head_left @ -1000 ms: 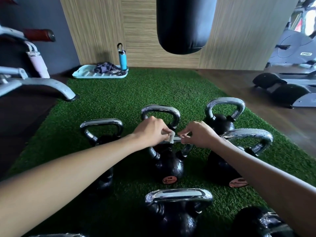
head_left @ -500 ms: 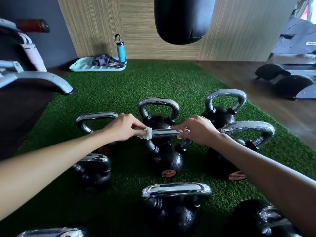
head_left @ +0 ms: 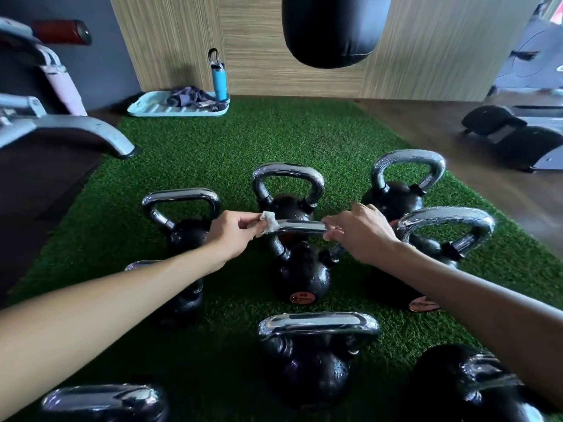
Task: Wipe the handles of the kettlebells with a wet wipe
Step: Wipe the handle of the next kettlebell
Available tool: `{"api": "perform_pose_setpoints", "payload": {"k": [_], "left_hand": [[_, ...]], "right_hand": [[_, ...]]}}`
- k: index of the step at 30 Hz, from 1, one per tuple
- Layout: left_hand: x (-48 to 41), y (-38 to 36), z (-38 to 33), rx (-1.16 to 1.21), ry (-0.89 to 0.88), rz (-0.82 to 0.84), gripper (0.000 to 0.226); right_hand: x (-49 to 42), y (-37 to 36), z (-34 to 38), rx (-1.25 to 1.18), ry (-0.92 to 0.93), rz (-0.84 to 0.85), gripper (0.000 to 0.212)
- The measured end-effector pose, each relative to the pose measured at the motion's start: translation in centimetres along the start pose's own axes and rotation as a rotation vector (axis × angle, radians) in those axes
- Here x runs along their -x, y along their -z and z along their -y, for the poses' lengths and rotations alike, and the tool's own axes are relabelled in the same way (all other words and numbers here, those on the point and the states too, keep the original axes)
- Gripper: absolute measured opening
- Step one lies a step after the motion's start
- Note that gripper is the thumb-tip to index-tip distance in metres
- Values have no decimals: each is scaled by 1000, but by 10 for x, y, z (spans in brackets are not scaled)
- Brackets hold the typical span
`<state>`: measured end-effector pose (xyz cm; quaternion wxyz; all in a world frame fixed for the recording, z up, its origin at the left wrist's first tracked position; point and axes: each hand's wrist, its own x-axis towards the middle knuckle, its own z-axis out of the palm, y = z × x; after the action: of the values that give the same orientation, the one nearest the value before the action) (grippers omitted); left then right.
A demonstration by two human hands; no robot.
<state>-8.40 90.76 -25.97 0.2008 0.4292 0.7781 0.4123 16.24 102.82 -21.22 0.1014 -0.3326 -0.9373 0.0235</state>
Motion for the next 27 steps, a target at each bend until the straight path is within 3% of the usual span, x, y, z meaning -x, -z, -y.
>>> {"api": "perform_pose_setpoints", "payload": {"k": [5, 9, 12, 16, 21, 27], "left_hand": [[-6, -13, 8, 114, 164, 65, 36], [-4, -24, -8, 174, 170, -26, 26], [-4, -28, -1, 237, 190, 8, 4], [3, -47, 9, 318, 314, 50, 23], [2, -52, 5, 418, 369, -113, 23], [9, -73, 6, 489, 510, -188, 33]], "right_hand": [[13, -8, 2, 20, -94, -51, 31], [12, -7, 2, -94, -178, -38, 35], [12, -8, -2, -125, -197, -8, 42], [15, -10, -11, -139, -205, -17, 45], [9, -10, -10, -146, -206, -29, 45], [1, -2, 12, -89, -268, -4, 39]]}}
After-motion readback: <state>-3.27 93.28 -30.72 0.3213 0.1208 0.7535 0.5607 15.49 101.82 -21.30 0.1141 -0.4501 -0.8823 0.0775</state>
